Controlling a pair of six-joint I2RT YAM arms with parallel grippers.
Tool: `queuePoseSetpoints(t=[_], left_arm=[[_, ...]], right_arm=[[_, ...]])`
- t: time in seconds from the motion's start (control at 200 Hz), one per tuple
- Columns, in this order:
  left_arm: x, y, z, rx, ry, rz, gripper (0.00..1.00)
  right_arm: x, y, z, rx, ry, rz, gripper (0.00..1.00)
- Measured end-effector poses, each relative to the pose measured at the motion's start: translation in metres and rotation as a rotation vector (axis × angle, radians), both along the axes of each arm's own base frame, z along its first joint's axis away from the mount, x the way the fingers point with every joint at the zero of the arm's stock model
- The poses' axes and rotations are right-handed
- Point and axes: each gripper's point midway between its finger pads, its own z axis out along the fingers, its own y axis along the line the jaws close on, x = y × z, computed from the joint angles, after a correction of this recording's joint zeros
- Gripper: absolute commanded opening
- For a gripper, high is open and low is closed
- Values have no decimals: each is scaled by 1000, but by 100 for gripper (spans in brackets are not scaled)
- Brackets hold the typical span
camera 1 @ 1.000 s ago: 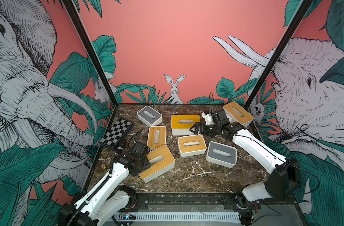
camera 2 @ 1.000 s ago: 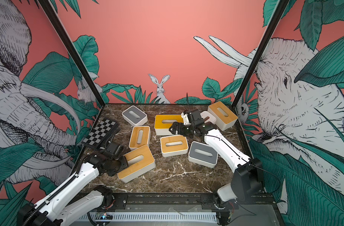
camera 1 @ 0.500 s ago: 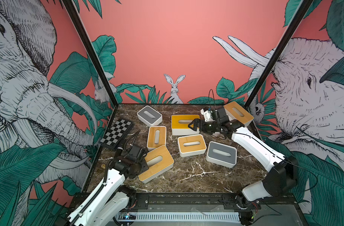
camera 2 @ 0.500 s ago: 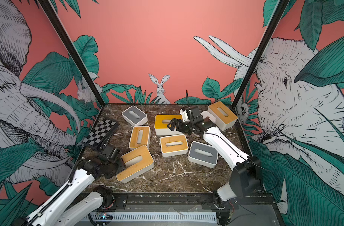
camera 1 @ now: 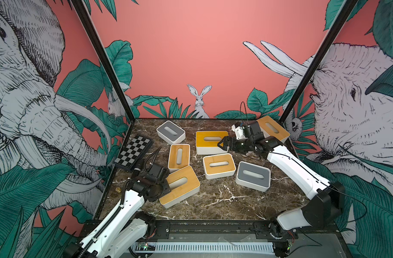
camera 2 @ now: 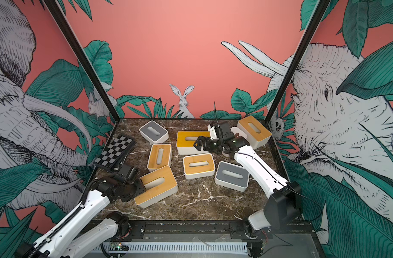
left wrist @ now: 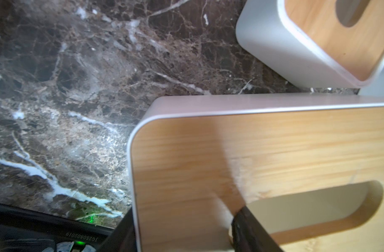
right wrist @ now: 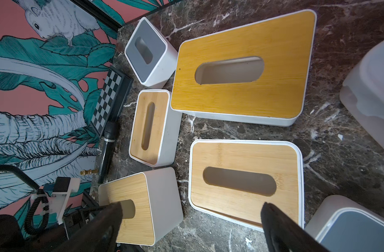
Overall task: Stack the tissue boxes
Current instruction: Adjust the tissue box at the center of the board.
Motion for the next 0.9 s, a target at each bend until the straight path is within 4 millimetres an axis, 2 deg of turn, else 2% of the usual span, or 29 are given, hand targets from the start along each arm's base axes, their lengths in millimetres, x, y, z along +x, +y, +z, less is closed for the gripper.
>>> queuePoseSetpoints(t=[0.29,0.56,0.9], left_arm=[[11,-11,2,-9,10,-51,48],[20,-22,2,-45,-4,-74,48],[35,-35,1,-76,-6,-98,49]], right_arm=[[-29,-1,-4,-101,17,56,99],[-59,8,-11,-188,18,129,99],[-60,1,-20,-233,44,59,99]])
